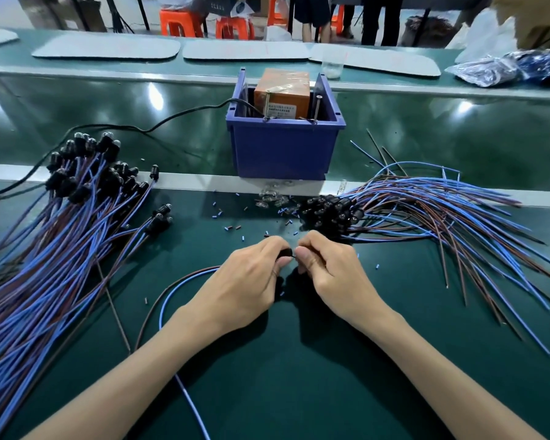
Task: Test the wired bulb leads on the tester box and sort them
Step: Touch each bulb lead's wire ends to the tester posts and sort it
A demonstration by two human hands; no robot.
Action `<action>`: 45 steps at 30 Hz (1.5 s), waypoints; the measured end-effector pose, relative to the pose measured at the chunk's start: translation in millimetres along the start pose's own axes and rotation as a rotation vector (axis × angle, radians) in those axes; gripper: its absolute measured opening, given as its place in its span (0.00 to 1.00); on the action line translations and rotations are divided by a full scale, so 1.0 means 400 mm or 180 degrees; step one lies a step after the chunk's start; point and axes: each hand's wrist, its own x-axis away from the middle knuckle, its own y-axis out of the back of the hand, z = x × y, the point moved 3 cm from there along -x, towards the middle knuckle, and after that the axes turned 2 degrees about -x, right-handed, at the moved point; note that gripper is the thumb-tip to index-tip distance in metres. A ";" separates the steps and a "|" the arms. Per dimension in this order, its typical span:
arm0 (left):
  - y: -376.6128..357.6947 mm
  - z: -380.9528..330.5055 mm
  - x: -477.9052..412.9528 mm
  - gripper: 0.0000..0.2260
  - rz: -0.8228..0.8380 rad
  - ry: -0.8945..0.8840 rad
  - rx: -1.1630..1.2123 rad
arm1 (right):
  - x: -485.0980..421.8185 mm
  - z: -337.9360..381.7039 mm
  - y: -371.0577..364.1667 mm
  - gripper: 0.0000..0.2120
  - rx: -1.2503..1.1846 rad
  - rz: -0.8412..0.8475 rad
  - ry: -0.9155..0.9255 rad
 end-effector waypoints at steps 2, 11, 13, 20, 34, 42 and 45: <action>-0.001 -0.001 0.000 0.10 -0.0036 0.0012 0.0010 | -0.001 -0.005 0.002 0.05 -0.0033 -0.0133 -0.0024; 0.004 -0.007 -0.005 0.10 -0.0188 0.0084 -0.0250 | -0.006 0.009 0.043 0.04 0.0224 -0.1103 0.0092; 0.006 -0.012 -0.007 0.11 -0.0181 0.0135 -0.0112 | -0.027 0.010 0.095 0.06 0.0392 -0.1426 -0.0036; 0.006 0.012 -0.013 0.14 -0.0240 0.0417 0.0500 | -0.164 -0.030 0.231 0.19 0.1865 -0.1263 -0.0907; 0.044 0.015 -0.021 0.07 -0.0808 0.0337 0.0994 | -0.270 0.024 -0.082 0.09 0.2162 0.0534 -0.0432; 0.046 0.033 -0.017 0.07 -0.0732 0.0553 0.1750 | -0.213 0.049 -0.051 0.06 0.0871 -0.0111 0.0183; 0.043 0.038 -0.018 0.08 -0.0714 0.0520 0.1796 | -0.158 0.065 -0.005 0.08 -0.0132 -0.0326 0.0143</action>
